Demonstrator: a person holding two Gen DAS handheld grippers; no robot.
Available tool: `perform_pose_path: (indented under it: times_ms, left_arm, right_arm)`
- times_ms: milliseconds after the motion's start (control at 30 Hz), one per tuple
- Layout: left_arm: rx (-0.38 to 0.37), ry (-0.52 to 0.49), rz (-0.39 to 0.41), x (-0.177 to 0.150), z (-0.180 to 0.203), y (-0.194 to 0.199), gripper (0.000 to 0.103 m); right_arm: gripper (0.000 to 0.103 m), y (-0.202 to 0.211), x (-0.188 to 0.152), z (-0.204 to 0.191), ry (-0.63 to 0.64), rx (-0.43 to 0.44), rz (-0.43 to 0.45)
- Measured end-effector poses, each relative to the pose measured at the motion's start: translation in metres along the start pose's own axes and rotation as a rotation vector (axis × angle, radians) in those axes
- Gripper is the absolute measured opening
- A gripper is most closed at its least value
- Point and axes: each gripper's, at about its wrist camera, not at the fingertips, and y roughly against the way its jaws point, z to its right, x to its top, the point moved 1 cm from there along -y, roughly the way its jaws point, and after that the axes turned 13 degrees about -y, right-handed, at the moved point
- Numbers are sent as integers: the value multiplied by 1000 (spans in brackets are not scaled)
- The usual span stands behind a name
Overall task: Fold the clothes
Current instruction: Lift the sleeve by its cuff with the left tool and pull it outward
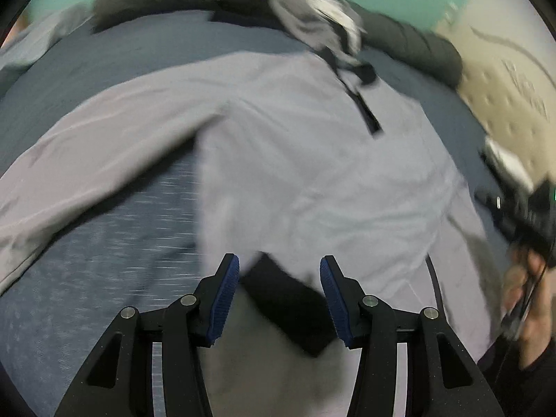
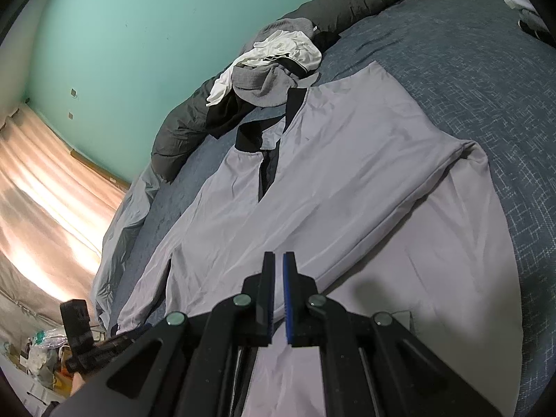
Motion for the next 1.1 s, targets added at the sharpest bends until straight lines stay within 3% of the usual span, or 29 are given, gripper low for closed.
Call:
perform_pose_path:
  times_ms: [167,300,500,733,800,1000,1100]
  left_arm:
    - [39,173,34,-13,-81,27,53]
    - [87,301,34,-39,-132,45,62]
    - [150,480,58,-78,-205,70,63]
    - [192,689,77,-124,-259,93,66]
    - [205,725,77,-136,-268,96,73]
    - [234,774,91,-155,-288,98,73]
    - [252,851,132,-161,-305,100,73]
  right_arm:
    - [4,-1,-2,-3,10,1,-4]
    - [4,-3,-3,-4,15,-3,-7]
    - [4,-6,-6,-5,27,-11,-15]
    - [4,-11,-11,-9,43,-23,-23]
    - [4,-11,-13,-10,49,-24,-20]
    - [4,-13,-16,-17,82,-29,-14]
    - [4,-15,-18,-19,92,-34,-14]
